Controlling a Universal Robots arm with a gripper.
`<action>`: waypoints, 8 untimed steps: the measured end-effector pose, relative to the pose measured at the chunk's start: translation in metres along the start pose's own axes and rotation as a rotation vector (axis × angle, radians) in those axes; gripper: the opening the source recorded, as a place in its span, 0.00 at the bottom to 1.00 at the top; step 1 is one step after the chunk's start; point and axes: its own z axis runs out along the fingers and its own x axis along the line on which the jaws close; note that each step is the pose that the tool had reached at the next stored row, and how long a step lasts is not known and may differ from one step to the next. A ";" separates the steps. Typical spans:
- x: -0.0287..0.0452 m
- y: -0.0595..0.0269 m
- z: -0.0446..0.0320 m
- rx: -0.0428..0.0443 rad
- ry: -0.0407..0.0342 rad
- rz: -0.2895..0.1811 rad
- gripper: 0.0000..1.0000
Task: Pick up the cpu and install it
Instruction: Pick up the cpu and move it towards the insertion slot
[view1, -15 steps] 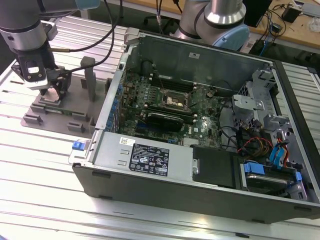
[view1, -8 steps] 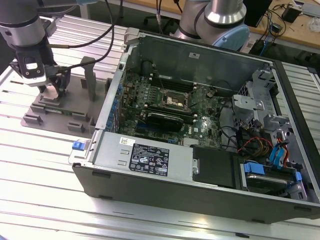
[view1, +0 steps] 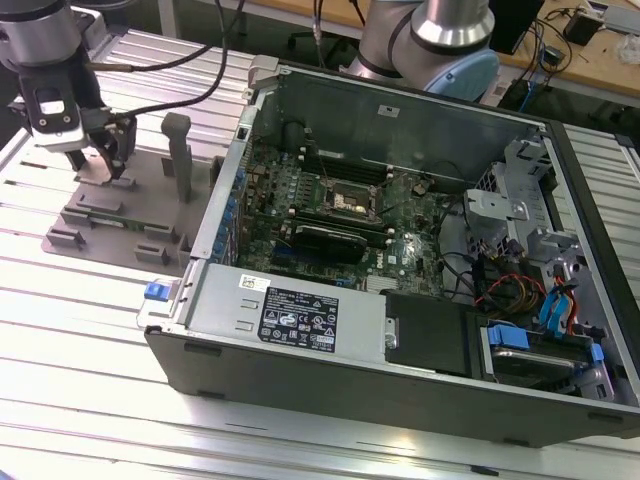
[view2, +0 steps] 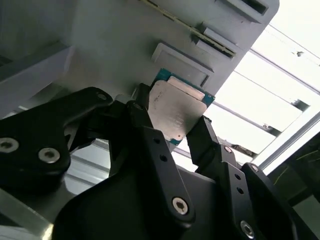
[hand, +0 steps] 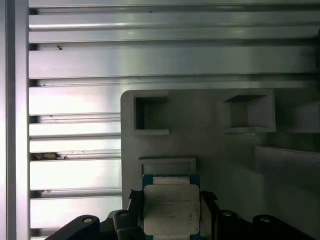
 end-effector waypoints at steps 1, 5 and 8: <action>-0.0001 0.0002 -0.0041 0.0000 0.0000 0.000 0.55; -0.0005 0.0008 -0.0191 0.0001 0.0000 0.000 0.55; -0.0007 0.0011 -0.0281 0.0001 0.0000 0.000 0.55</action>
